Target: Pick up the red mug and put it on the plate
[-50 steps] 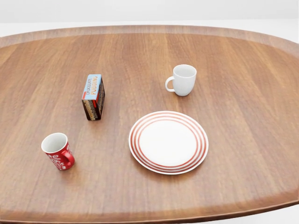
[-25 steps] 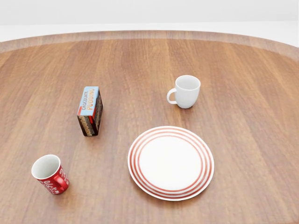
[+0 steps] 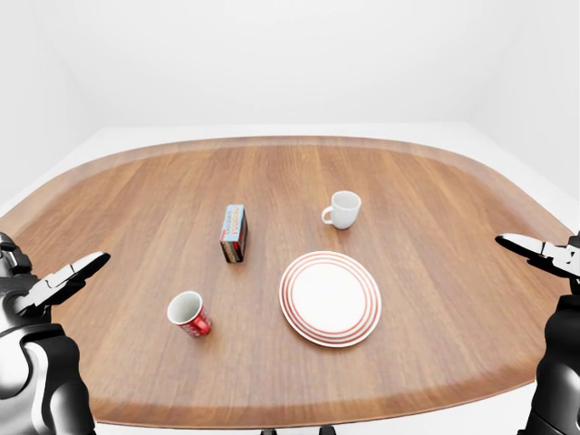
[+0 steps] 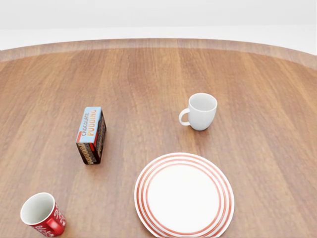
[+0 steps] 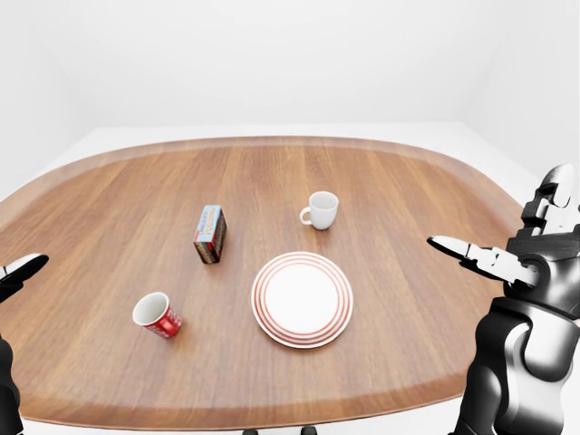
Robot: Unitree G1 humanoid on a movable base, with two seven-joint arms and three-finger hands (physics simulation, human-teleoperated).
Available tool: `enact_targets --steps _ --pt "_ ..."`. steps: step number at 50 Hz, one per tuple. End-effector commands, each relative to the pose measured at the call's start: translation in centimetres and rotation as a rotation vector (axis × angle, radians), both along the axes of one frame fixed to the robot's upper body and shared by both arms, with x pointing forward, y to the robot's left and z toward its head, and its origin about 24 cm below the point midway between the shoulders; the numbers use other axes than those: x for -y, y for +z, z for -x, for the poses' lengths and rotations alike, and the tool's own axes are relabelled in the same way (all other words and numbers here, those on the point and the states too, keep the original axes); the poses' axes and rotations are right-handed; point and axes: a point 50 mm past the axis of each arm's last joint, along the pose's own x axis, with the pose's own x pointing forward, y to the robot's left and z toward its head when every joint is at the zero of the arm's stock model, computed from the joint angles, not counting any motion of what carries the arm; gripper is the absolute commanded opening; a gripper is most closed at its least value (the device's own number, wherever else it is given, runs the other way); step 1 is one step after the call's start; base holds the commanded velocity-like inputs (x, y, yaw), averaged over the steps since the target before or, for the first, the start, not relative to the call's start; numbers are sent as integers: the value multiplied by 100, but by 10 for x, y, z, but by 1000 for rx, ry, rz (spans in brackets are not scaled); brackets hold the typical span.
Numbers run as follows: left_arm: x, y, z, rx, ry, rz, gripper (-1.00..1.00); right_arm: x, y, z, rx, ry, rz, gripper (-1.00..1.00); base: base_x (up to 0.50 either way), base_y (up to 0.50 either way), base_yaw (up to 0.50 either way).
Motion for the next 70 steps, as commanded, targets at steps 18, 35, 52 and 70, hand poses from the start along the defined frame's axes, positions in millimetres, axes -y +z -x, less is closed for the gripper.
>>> enact_targets --steps 18,35,52,70 --pt "2 1 0 2 -5 -6 100 -3 -2 0 -17 4 21 100 20 8 0" --pt "1 -4 -3 -17 -9 2 100 -3 -4 -2 -27 5 24 100 2 50 0" --pt "3 -1 -2 -6 -10 -6 100 -20 -6 -7 -35 78 49 100 2 25 0" --pt "5 -1 -3 -7 -13 -14 100 -183 -20 -12 -81 589 269 100 0 0 0"
